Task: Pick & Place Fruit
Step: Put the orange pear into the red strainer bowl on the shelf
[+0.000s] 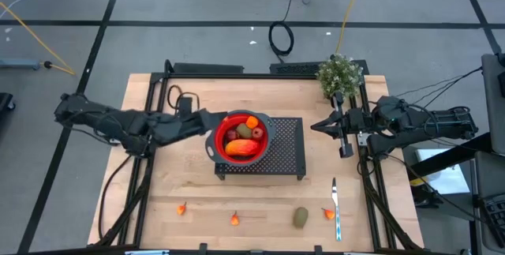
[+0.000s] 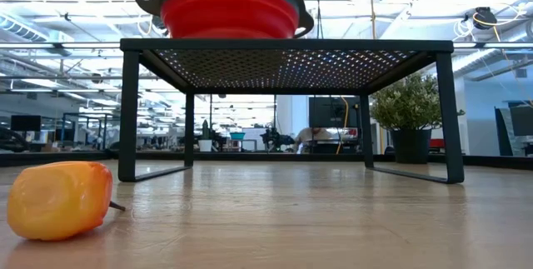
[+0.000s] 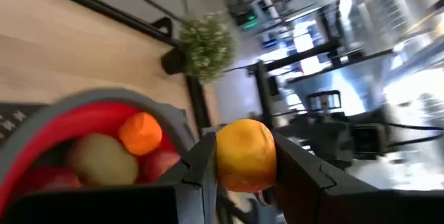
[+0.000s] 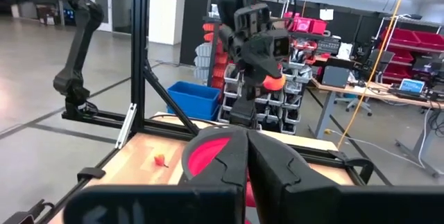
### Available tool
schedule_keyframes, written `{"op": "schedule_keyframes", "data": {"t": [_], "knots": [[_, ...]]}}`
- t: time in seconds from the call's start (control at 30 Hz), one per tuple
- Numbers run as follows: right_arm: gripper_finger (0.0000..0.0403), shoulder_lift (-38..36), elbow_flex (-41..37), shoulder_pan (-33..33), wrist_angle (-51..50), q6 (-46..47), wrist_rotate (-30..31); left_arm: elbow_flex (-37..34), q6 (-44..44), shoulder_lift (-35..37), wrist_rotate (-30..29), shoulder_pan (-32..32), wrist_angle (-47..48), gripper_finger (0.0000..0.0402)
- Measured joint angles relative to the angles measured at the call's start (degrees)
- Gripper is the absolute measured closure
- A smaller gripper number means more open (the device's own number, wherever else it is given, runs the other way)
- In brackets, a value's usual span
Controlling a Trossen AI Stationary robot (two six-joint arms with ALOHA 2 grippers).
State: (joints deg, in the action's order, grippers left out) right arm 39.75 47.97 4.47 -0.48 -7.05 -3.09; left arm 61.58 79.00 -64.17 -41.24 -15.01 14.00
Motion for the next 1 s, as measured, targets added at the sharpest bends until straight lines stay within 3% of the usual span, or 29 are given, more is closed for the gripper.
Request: {"op": "schedule_keyframes", "data": {"t": [0.27,0.43,0.7,1.0], "knots": [[0.0399,0.00,0.00,0.02,-0.80,-0.35,0.00,17.35,-2.26,-9.42,7.22,6.29,23.70,0.0293],[0.0399,0.02,0.00,0.02,-1.45,-1.58,0.00,23.73,-6.95,-15.55,12.69,10.16,27.34,0.0293],[0.0399,0.00,0.00,0.02,-1.54,-1.79,0.00,26.91,-16.17,-22.58,21.57,14.33,27.05,0.0293],[0.0399,0.01,0.00,0.02,-1.56,-1.81,0.01,26.93,-28.35,-23.96,23.20,14.03,29.42,0.0293]]}}
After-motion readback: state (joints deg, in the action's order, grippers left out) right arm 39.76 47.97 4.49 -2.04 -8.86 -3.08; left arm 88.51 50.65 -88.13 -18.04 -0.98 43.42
